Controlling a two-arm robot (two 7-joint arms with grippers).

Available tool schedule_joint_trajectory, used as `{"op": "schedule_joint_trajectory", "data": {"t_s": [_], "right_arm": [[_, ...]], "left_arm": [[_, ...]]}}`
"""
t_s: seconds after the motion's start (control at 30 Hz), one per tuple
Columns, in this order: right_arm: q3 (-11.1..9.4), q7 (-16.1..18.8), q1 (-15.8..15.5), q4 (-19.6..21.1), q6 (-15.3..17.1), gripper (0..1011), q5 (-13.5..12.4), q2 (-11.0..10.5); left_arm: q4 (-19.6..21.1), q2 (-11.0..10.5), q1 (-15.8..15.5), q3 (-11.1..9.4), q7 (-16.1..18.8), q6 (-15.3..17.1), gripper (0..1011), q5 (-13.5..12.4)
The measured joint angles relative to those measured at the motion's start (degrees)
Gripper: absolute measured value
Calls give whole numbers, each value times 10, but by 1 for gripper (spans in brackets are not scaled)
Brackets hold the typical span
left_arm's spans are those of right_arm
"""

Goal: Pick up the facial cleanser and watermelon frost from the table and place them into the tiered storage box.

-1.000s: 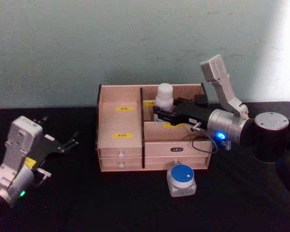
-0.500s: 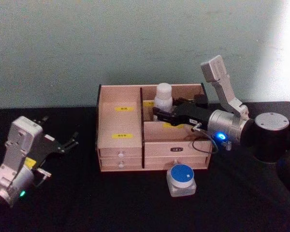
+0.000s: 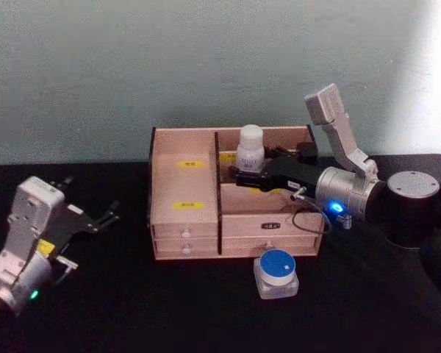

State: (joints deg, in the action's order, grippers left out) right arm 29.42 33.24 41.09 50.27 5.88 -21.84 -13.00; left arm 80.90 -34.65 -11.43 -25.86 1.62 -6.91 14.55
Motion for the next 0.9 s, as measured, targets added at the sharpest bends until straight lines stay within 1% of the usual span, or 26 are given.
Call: {"op": "schedule_joint_trajectory", "data": {"t_s": [0.2, 0.37, 0.4, 0.47, 0.57, 0.6, 0.63, 0.7, 0.8, 0.87, 0.9], "right_arm": [[-1, 0, -1, 3, 0, 1000, 0, -1], [-7, 1, -12, 30, 2, 1000, -3, -9], [-9, 2, -16, 42, 4, 1000, -5, -12], [-10, 2, -20, 53, 6, 1000, -7, -15], [-13, 3, -33, 87, 11, 1000, -14, -25], [-13, 3, -33, 87, 11, 1000, -14, -25], [-15, 2, -39, 102, 13, 1000, -17, -30], [-16, 0, -45, 116, 15, 1000, -19, -35], [-21, -7, -61, 157, 21, 1000, -26, -49], [-22, -10, -69, 174, 25, 1000, -28, -56], [-24, -13, -79, 195, 29, 1000, -30, -66]], "left_arm": [[0, 0, 0, 0, 0, 0, 1001, 0], [0, 0, 0, 0, 0, 0, 1002, 0], [0, 0, 0, 0, 0, 0, 1001, 0], [0, 0, 0, 0, 0, 0, 1002, 0], [0, 0, 0, 0, 0, 0, 1001, 0], [0, 0, 0, 0, 0, 0, 1001, 0], [0, 0, 0, 0, 0, 0, 1001, 0], [0, 0, 0, 0, 0, 0, 1001, 0], [0, 0, 0, 0, 0, 0, 1001, 0], [0, 0, 0, 0, 0, 0, 1001, 0], [0, 0, 0, 0, 0, 0, 1001, 0]]}}
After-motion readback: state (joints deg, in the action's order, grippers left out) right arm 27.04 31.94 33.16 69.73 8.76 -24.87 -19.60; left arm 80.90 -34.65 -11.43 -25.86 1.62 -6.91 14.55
